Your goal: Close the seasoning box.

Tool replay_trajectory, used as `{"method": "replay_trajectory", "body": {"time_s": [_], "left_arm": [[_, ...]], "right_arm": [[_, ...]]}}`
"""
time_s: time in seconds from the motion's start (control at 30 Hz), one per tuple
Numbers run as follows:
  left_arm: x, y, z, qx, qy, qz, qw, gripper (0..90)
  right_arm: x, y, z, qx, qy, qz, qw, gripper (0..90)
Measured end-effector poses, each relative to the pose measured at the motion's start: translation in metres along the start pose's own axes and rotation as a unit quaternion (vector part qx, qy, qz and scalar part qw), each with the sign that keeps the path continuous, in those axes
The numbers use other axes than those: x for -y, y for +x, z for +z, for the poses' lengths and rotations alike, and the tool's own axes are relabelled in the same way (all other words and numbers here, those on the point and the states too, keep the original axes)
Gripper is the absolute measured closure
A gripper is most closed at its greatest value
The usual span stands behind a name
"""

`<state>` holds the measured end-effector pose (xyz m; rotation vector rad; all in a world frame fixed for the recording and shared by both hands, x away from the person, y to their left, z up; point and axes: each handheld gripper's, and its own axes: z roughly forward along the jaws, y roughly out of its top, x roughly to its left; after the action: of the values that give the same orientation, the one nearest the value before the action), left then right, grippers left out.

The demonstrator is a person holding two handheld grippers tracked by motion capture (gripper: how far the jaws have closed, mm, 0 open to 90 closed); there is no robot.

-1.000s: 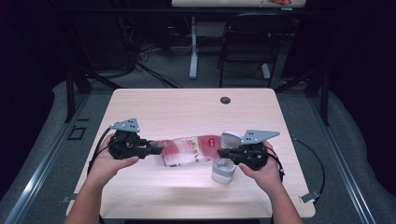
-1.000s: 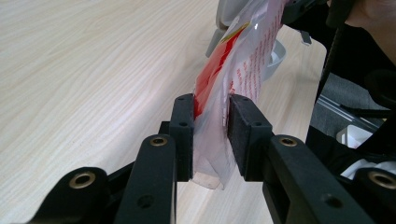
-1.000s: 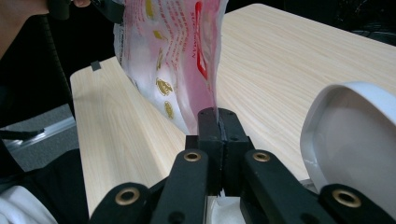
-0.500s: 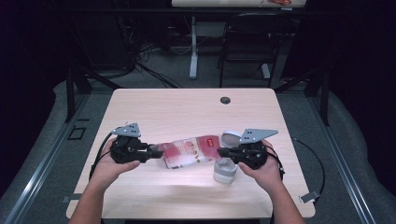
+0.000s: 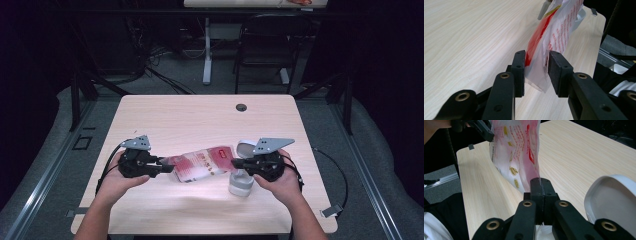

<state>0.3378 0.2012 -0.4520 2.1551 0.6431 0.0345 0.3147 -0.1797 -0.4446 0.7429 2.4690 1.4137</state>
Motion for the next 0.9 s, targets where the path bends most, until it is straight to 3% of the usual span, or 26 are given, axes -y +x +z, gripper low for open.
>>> {"method": "replay_trajectory", "body": {"time_s": [0.5, 0.9], "left_arm": [[0.014, 0.008, 0.001, -0.009, 0.000, -0.004, 1.0000, 65.4], [0.025, 0.016, 0.010, -0.019, 0.021, -0.017, 0.9995, 61.8]], "right_arm": [[-0.013, 0.006, 0.008, 0.002, 0.015, -0.018, 0.9997, 90.0], [-0.020, 0.010, 0.020, 0.005, 0.037, -0.036, 0.9987, 90.0]]}}
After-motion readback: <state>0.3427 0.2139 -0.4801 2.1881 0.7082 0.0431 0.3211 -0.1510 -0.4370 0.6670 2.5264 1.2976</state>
